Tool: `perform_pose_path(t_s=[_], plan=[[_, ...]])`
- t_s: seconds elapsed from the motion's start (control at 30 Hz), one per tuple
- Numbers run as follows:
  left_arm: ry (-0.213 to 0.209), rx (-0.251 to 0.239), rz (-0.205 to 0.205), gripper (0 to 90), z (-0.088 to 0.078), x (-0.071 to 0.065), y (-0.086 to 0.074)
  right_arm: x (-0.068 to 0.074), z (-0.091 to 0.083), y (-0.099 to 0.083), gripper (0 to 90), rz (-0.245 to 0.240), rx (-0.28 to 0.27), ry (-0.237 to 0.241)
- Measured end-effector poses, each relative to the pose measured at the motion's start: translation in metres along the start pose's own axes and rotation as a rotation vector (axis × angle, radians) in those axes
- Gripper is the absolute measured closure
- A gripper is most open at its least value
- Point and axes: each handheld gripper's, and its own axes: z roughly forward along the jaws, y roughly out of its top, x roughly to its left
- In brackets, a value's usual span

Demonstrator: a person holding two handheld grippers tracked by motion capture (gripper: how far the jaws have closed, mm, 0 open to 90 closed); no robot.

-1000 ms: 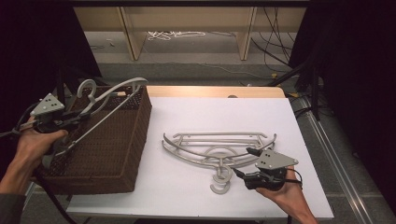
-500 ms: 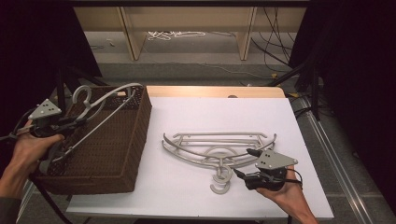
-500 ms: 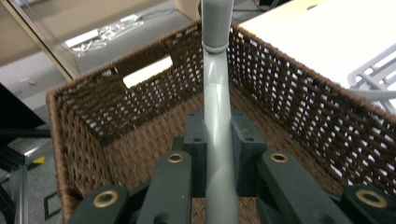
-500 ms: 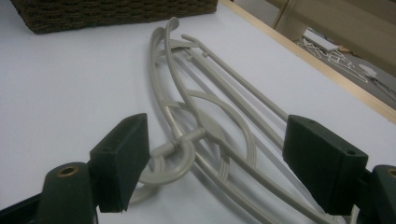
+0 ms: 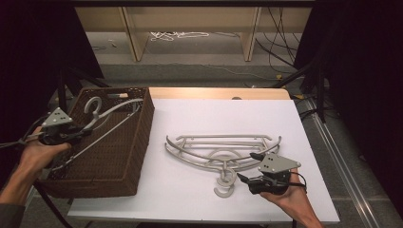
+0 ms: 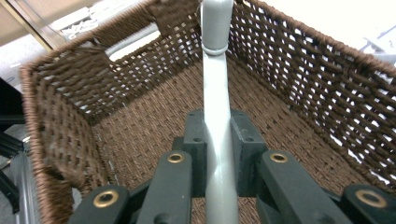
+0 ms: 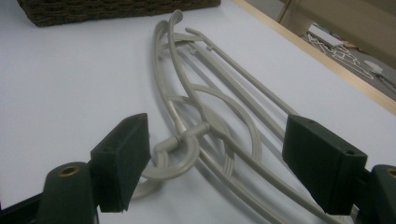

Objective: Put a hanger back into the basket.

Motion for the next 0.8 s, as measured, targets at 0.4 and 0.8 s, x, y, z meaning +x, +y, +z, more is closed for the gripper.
perform_pose_path(t_s=[0.4, 0.8], plan=[[-0.045, 0.130, 0.026, 77.7, 0.041, -0.016, -0.009, -0.001, 0.001, -0.001, 23.9, 0.000, 0.007, 0.004], [-0.073, 0.160, 0.067, 73.0, 0.050, -0.029, -0.017, -0.001, 0.002, -0.003, 24.0, 0.006, 0.014, 0.005]])
